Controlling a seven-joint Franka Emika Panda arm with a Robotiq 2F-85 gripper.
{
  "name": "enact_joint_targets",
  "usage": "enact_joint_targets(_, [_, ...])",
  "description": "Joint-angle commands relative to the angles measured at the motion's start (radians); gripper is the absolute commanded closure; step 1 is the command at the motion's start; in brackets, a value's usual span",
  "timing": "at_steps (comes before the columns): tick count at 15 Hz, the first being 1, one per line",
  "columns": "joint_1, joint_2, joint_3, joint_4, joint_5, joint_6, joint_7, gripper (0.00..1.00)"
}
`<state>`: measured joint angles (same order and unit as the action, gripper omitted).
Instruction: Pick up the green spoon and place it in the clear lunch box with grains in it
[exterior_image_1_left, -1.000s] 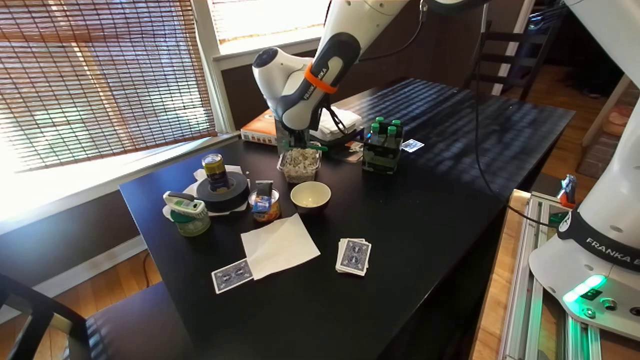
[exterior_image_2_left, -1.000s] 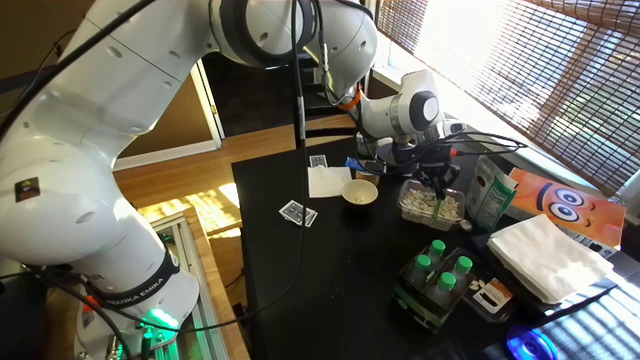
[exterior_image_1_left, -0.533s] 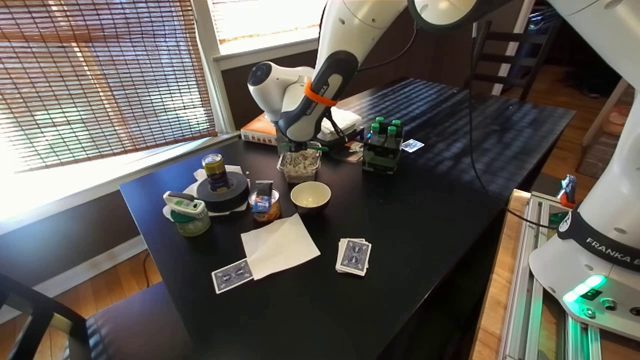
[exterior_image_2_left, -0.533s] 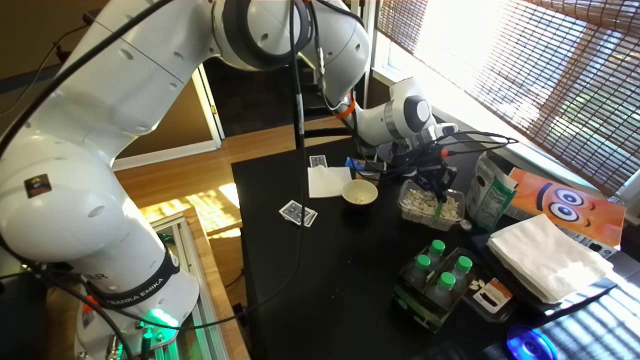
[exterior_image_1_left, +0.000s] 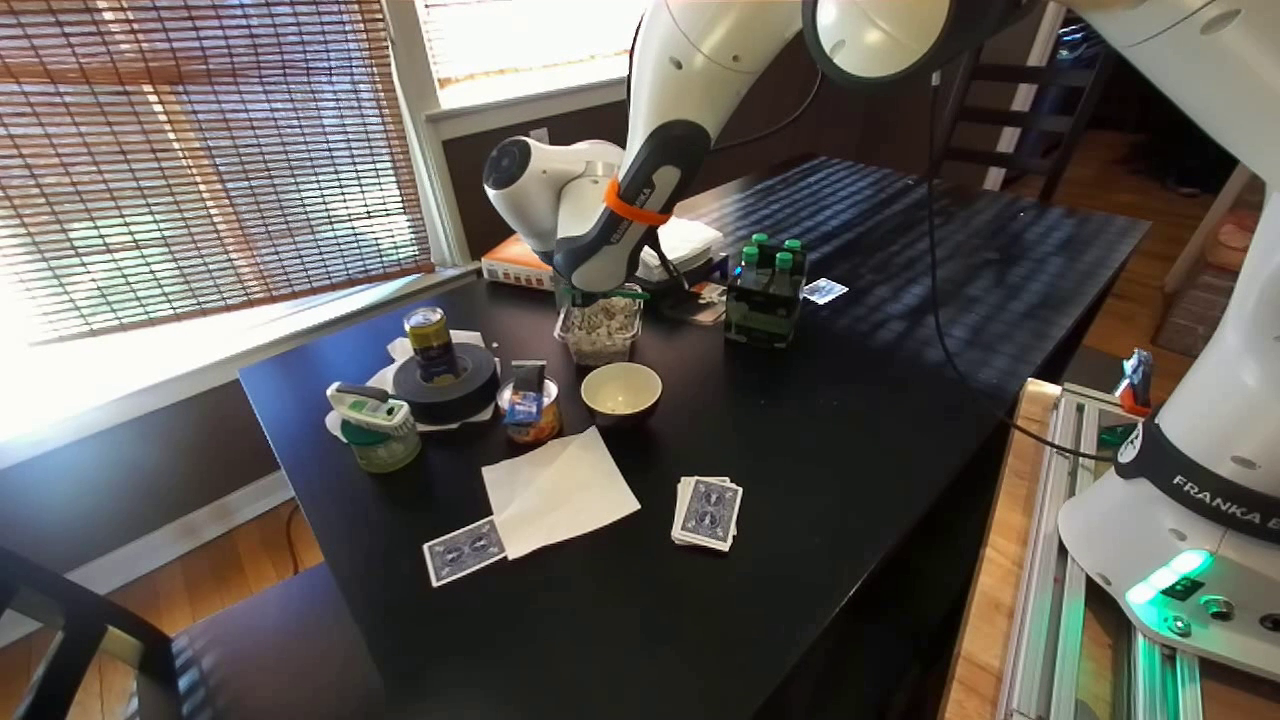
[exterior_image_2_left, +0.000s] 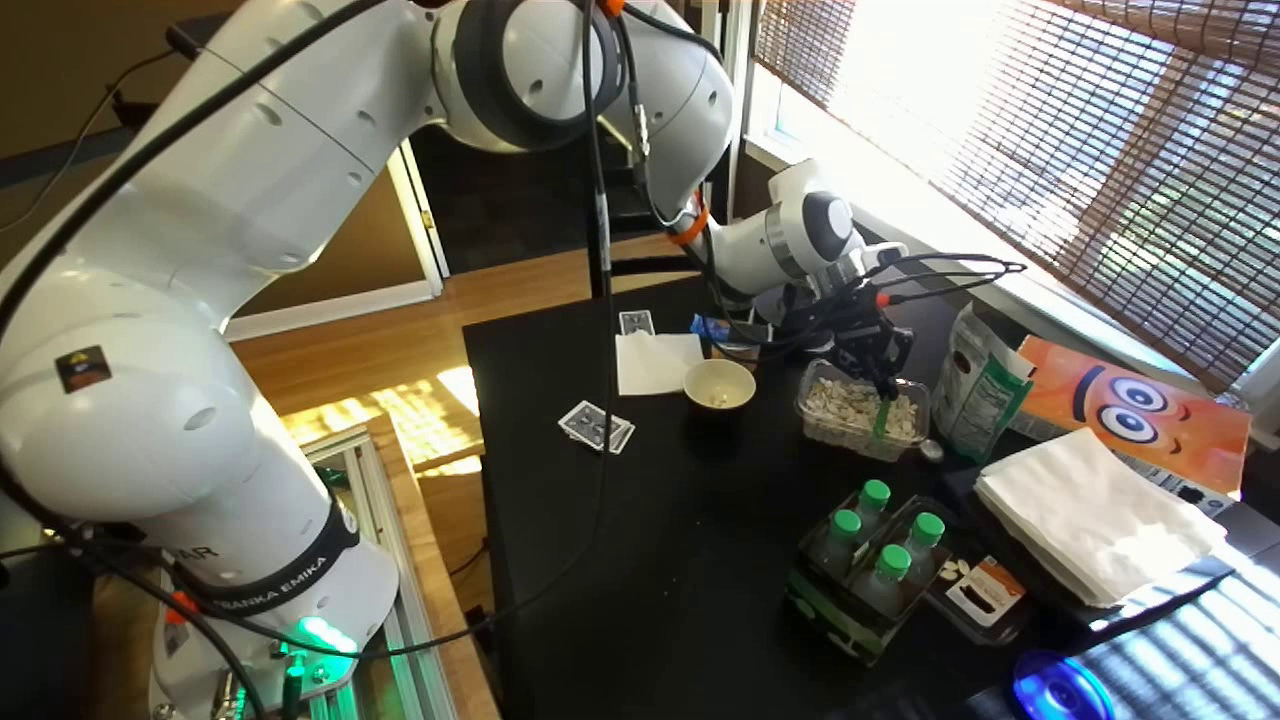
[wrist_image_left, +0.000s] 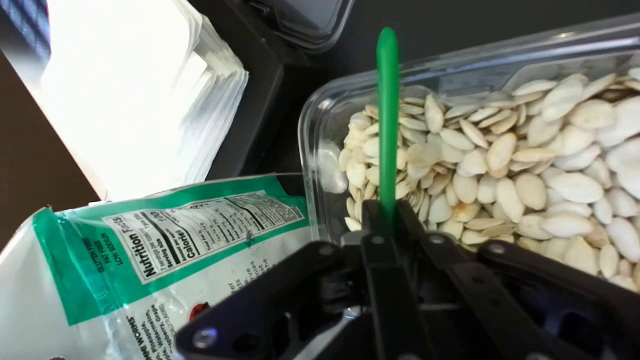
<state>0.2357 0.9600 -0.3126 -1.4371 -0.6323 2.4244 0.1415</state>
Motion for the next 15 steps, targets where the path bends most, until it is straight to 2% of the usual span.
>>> enact_joint_targets(1, [-0.013, 0.015, 0.032, 0.029, -0.008, -0.035, -0.002, 0.66])
enact_joint_targets(2, [-0.031, -0.002, 0.063, 0.013, 0.014, -0.040, -0.037, 0.62])
enact_joint_targets(7, [-0.085, -0.072, 0.148, -0.047, 0.075, -0.028, -0.108, 0.27])
enact_joint_targets(10, [-0.103, -0.129, 0.141, -0.084, 0.091, 0.021, -0.084, 0.05])
enact_joint_targets(12, [-0.153, -0.190, 0.179, -0.134, 0.133, 0.049, -0.149, 0.00])
enact_joint_targets(15, [-0.264, -0.297, 0.273, -0.244, 0.245, 0.087, -0.350, 0.00])
